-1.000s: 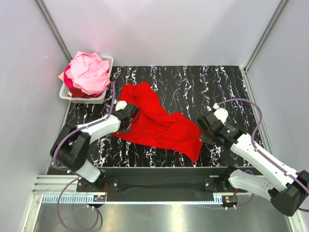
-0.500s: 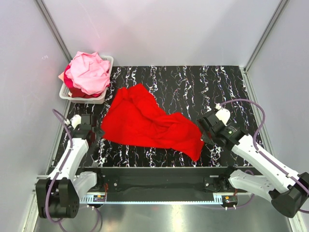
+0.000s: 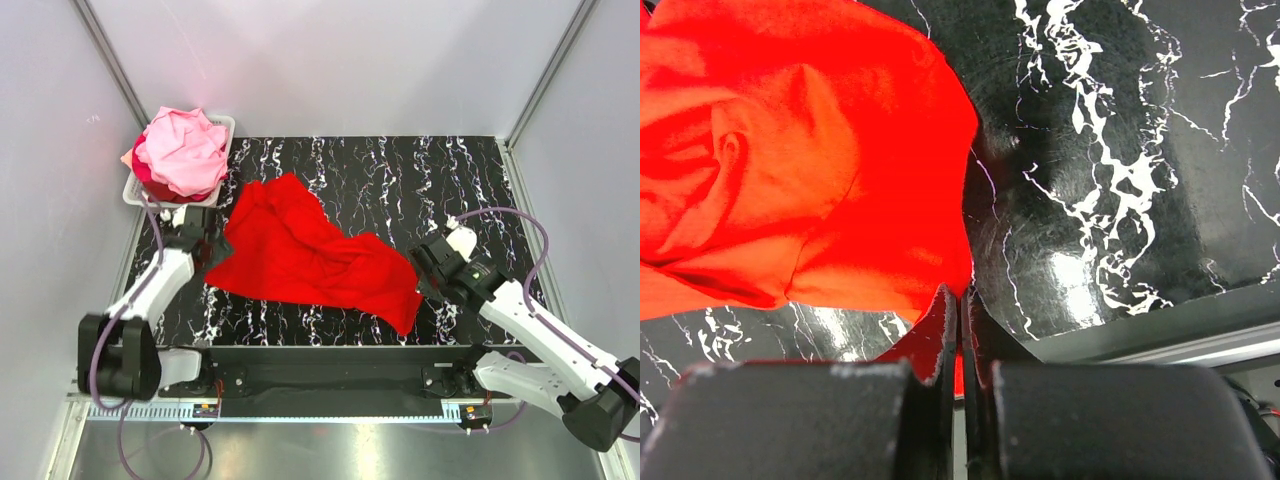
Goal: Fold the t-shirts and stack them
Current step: Flatten the tshirt out
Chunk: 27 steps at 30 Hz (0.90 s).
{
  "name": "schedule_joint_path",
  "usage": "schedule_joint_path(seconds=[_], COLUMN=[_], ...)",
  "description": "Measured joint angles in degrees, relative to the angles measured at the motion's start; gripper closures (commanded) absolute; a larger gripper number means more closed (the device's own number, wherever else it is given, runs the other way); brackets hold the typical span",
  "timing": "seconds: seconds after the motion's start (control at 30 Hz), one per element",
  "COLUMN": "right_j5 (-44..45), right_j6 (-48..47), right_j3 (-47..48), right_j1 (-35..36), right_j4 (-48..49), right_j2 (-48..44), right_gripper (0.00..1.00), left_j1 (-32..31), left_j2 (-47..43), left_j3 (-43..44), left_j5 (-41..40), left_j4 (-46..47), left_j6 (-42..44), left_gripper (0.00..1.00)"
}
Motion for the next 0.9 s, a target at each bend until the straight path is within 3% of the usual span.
schedule_joint_path(seconds=[0.2,0.43,0.8,0.9], right_j5=[-0.33,-0.33,-0.42,-0.44], right_j6=[-0.44,-1.31,-2.14,-2.43], right_j3=[-0.37,-0.52,-2.16,-2.25], right_j1=[0.00,0.00,0.00,0.00], right_j4=[1.16,2.36,3.65,3.67], right_j2=[1.16,1.60,2.08,2.14], right_gripper=[1.00,1.00,1.00,1.00], left_j1=[-0.13,-2.10,-6.19,-6.29], left_j2=[12.63,22.43,29.16,30.05], left_j3=[8.39,13.62,16.57,16.65], left_j5=[0.04,-0.13,-2.67,-2.99], left_j4=[2.03,3.02,3.13,3.13], left_j6=[1.49,2.08,2.08,2.10], left_gripper=[0.39,0.39,0.40,0.48])
